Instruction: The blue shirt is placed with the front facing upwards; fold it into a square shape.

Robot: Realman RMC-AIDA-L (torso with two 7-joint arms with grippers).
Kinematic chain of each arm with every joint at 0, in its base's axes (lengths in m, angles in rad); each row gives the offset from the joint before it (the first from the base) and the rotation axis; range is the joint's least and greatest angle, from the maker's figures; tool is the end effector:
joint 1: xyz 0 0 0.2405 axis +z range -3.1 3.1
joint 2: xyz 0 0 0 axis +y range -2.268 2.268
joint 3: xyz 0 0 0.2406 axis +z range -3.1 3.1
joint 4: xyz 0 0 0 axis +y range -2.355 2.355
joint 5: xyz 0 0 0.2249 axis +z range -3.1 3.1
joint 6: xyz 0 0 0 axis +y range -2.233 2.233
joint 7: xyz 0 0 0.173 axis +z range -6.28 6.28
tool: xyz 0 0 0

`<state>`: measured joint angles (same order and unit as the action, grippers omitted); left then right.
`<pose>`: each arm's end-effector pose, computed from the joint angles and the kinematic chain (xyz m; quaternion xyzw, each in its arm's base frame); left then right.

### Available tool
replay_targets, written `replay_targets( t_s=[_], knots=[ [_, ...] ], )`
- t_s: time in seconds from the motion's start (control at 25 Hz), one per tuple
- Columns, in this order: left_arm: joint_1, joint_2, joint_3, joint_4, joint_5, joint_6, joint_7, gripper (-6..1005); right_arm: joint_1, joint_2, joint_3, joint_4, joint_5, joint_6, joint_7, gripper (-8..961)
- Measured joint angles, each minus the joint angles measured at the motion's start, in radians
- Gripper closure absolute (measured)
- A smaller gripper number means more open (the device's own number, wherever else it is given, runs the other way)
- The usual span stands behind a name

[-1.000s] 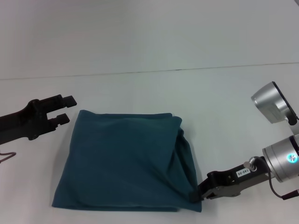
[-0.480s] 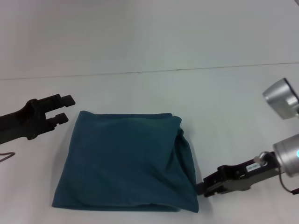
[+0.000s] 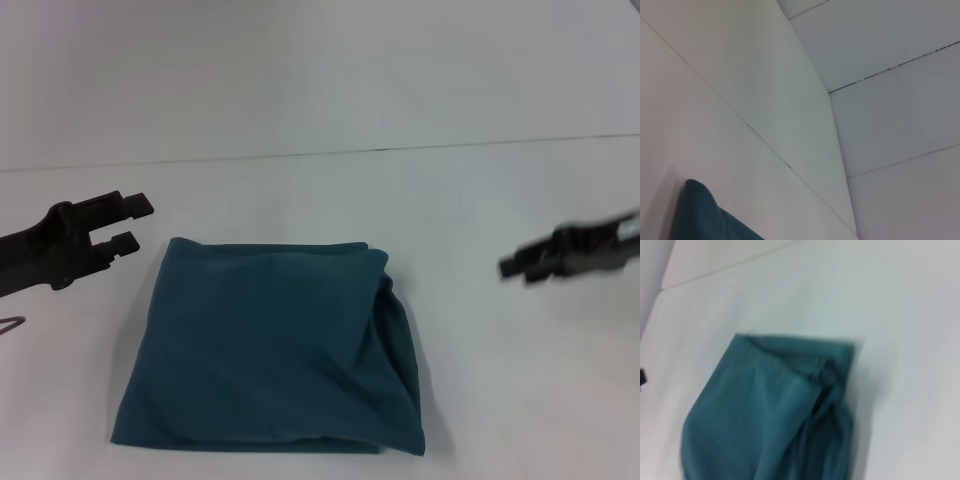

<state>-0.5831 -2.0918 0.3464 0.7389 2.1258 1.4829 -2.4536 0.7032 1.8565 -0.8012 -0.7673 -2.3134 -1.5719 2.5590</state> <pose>-0.2697 0.3814 0.0360 -0.6471 -0.6665 -0.3555 0.1035 0.2543 0.3994 0.0643 -0.7865 0.6033 0.0582 0.1184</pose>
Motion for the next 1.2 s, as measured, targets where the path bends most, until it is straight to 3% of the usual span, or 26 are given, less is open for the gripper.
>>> replay_targets(
  t_s=[0.08,0.2,0.48,0.88,1.04,1.2],
  knots=[
    [0.0,0.0,0.0,0.002,0.0,0.005,-0.002,308,0.036,-0.022,0.007,-0.015,-0.041,0.008,0.0,452],
    [-0.001,0.0,0.002,0.002,0.0,0.012,-0.003,308,0.09,-0.02,0.012,-0.046,-0.136,0.012,-0.003,450],
    [-0.014,0.001,0.009,-0.002,0.0,0.008,-0.003,309,0.203,0.04,0.0,0.016,-0.313,0.091,-0.005,452],
    [-0.017,-0.005,0.01,-0.005,0.0,0.0,0.0,308,0.218,0.148,-0.004,0.03,-0.294,0.246,-0.011,454],
    [-0.017,-0.005,0.009,-0.012,0.0,-0.008,0.002,308,0.21,0.172,-0.008,0.053,-0.204,0.279,-0.016,454],
    [-0.022,-0.006,0.009,-0.015,0.0,-0.013,0.004,308,0.22,0.175,-0.01,0.116,-0.152,0.308,-0.026,455]
  ],
)
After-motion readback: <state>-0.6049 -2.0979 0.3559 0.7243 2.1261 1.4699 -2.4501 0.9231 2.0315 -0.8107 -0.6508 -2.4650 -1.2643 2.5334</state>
